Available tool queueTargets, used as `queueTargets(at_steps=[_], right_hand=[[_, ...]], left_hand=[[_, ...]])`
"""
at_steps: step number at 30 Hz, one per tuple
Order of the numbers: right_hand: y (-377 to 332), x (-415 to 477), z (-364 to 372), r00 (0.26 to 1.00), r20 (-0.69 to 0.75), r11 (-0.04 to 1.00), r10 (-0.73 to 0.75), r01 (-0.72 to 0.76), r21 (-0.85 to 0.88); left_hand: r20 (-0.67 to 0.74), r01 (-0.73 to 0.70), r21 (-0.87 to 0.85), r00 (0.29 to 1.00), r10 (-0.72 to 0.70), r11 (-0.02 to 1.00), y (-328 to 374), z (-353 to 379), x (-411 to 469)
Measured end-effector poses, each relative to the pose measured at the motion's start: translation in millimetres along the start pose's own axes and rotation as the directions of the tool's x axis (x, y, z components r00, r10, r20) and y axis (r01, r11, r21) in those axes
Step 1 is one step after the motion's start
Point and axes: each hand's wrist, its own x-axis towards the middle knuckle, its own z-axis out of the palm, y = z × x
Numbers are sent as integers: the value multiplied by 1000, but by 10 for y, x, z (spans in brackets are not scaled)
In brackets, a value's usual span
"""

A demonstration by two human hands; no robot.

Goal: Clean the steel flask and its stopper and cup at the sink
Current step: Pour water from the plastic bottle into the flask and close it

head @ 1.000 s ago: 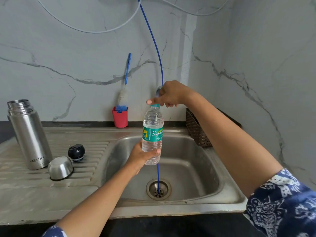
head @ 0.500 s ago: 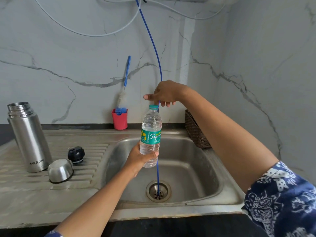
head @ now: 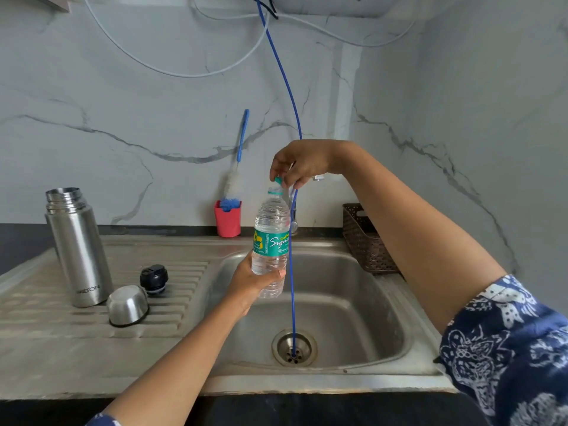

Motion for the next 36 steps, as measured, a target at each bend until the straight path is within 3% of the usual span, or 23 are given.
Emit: queueTargets(at_steps=[5,11,14,22,29,33,36], right_hand=[[-9,-8,98,979,-201,954,-35,93,286],[-106,101,655,960,-280,724,22,178,667],[-257,210,1168,973,-228,713,19,147,686],[-686,503,2599,997,24,846,-75,50,531],[-909,533,3155,979,134,870,-154,71,487],[-894,526,3134,973,149,818,-174,58,572],[-895,542,2912,987,42,701,-154,79,708]], left_hand=[[-75,-28,-21,997,27,999,149,-306,-118],[-202,-80,22,976,83,997,381,-921,-345],[-269,-103,43,957,111,994,483,-1251,-476],[-353,-109,99,926,137,989,601,-1924,-774],[-370,-78,141,921,125,987,446,-2195,-921],[-376,-69,118,920,109,991,375,-2199,-968],[-368,-74,91,924,103,993,363,-2179,-977]])
